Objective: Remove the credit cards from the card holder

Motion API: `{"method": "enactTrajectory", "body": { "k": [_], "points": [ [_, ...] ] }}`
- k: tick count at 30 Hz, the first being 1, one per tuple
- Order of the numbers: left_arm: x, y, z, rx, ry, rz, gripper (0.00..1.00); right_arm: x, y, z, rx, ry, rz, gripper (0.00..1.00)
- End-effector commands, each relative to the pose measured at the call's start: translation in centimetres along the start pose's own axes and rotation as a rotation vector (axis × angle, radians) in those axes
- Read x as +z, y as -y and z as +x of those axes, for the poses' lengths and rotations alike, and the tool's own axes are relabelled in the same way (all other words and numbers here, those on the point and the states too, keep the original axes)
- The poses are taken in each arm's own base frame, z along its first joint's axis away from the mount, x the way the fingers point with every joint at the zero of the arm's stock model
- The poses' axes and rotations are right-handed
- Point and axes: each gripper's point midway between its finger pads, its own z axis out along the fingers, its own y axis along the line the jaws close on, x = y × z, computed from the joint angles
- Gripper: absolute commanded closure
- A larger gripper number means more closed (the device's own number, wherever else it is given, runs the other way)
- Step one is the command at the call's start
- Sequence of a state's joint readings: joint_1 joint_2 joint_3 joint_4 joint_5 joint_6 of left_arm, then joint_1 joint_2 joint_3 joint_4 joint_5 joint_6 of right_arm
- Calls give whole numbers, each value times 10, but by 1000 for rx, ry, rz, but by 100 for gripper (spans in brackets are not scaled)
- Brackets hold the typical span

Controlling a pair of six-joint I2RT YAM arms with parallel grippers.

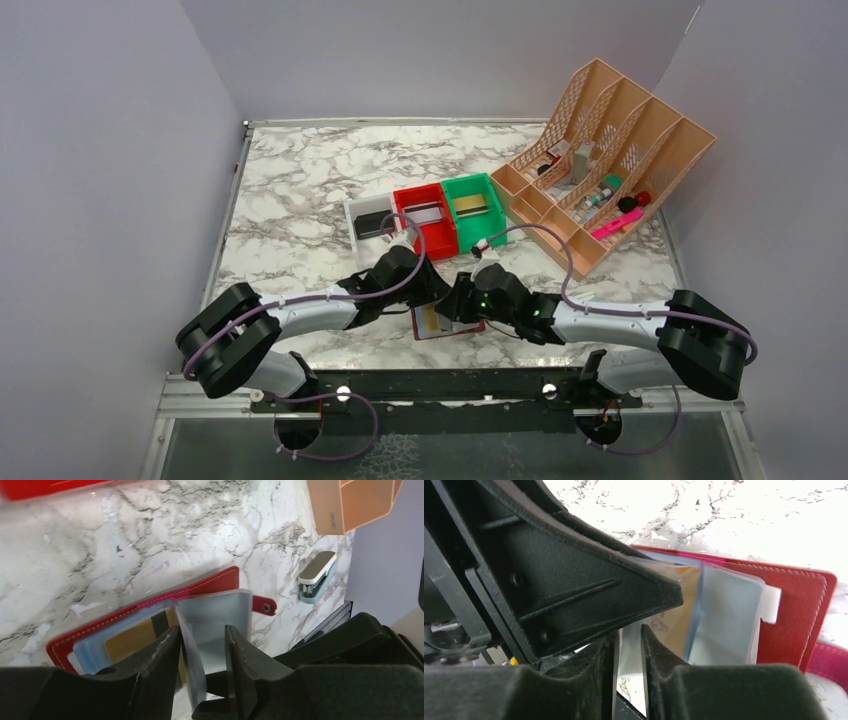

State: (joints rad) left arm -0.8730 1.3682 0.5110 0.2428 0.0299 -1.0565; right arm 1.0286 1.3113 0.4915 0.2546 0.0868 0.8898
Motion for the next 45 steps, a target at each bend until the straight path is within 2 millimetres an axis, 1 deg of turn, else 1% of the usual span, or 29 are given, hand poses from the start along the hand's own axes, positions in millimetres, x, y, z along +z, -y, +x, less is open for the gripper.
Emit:
{"method": "enactTrajectory", "body": {
  "k": [1, 2, 3, 6, 8, 12, 15, 18, 20, 22, 24, 26, 28, 30, 31, 33, 37, 39, 41, 43, 45],
  "points": [
    [6, 23, 4, 46, -50, 59, 57, -12, -9, -12, -26, 27, -6, 67],
    [7, 25, 6, 49, -60, 63, 56, -15, -5, -14, -27, 34, 14, 62],
    [8, 26, 8, 56, -69, 67, 55, -18, -1, -15, -30, 40, 32, 59],
    [12, 31, 14, 82, -87, 74, 52, -32, 11, -21, -34, 72, 91, 55],
    [13, 35, 18, 95, -97, 78, 51, -44, 16, -27, -35, 100, 120, 55],
    [19, 46, 29, 133, -128, 97, 49, -69, 42, -33, 1, 145, 249, 55],
    [25, 55, 40, 161, -157, 111, 47, -87, 55, -38, 37, 187, 301, 55],
    [32, 58, 53, 199, -191, 105, 45, -97, 56, -41, 54, 219, 277, 55],
    [32, 58, 54, 214, -189, 90, 45, -99, 53, -39, 60, 227, 235, 58],
    [29, 56, 49, 223, -168, 70, 44, -99, 46, -38, 67, 227, 178, 65],
    [25, 51, 41, 242, -138, 27, 42, -96, 33, -35, 51, 214, 94, 72],
    [20, 41, 34, 262, -109, -37, 39, -92, 16, -33, 32, 207, -3, 77],
    [14, 31, 24, 279, -71, -108, 37, -87, 6, -30, 20, 182, -52, 80],
    [6, 21, 12, 289, -22, -171, 34, -81, 1, -26, 17, 146, -55, 82],
    [2, 18, 8, 292, -3, -193, 32, -77, 2, -24, 14, 132, -41, 83],
    [-6, 16, 1, 291, 31, -209, 29, -68, 2, -23, -4, 117, -29, 83],
    [-16, 13, -3, 285, 55, -205, 25, -50, 1, -19, -42, 56, 27, 83],
    [-19, 10, -3, 276, 59, -212, 25, -36, 17, -12, -51, 38, 97, 83],
    [-21, 8, -2, 270, 57, -211, 25, -28, 41, -5, -50, 20, 212, 84],
    [-22, 7, 0, 270, 53, -205, 25, -27, 73, 5, -39, 10, 354, 84],
    [-22, 8, 3, 276, 42, -181, 25, -27, 100, 16, -27, 3, 450, 84]
  ]
}}
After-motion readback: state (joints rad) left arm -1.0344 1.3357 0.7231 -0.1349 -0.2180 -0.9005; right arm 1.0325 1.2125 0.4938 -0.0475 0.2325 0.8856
